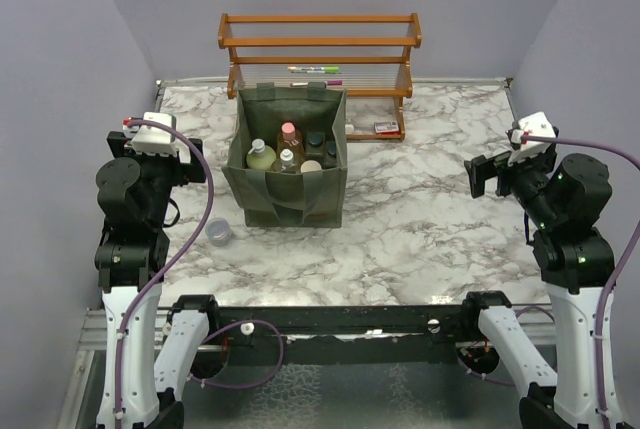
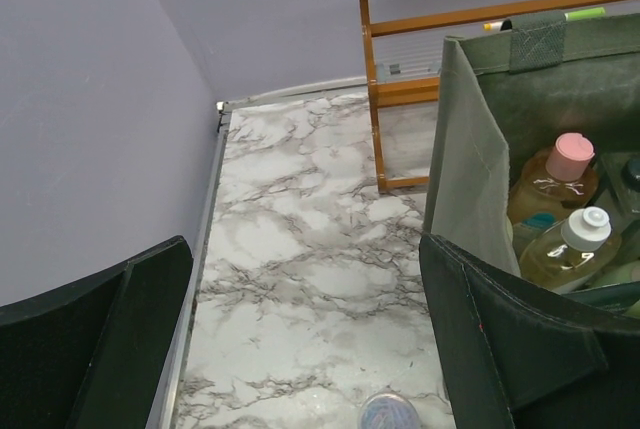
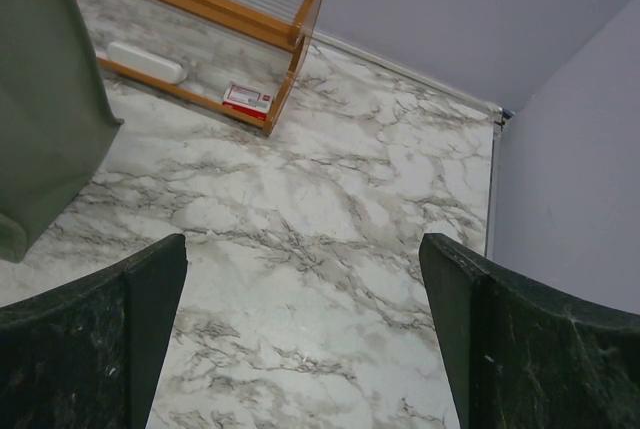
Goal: Place the personal care products into the canvas bag
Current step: Reset both arms
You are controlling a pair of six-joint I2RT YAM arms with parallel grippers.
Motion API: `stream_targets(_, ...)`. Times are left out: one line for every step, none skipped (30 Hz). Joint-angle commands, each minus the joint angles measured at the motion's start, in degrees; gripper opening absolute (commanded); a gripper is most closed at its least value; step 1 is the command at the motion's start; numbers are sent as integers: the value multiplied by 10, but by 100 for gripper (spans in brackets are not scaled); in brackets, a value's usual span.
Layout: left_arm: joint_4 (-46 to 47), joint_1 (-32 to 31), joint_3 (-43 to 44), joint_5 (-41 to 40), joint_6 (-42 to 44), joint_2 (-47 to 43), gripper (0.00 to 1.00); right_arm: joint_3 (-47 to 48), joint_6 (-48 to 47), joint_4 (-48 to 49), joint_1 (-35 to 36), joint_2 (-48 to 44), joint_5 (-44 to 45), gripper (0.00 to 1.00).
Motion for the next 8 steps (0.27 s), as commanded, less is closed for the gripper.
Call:
stream_targets(-5, 4, 4, 10, -4, -3, 99, -5, 7, 24, 1, 5, 7, 100)
stream_targets(-5, 5, 4, 10, -4, -3, 99, -4, 7, 23, 1, 6, 7, 100)
stream_targets(-4, 5, 4, 11, -4, -3, 99, -4, 7, 24, 1, 6, 7, 100)
stream_targets(-3, 4, 3, 11, -3, -3, 99, -3, 7, 23, 1, 7, 6, 99)
stream_targets(-3, 5, 3, 11, -3, -3, 99, -3, 7, 23, 1, 8, 6, 100)
stream_targets(-3, 5, 3, 10, -2, -3, 99, -2, 7, 22, 1, 7, 5, 100)
stream_targets(-3, 5, 3, 9, -2, -3, 99, -2, 7, 22, 1, 8, 5, 100)
stream_targets(-3, 5, 3, 9, -2, -3, 99, -2, 7, 22, 1, 8, 5, 99)
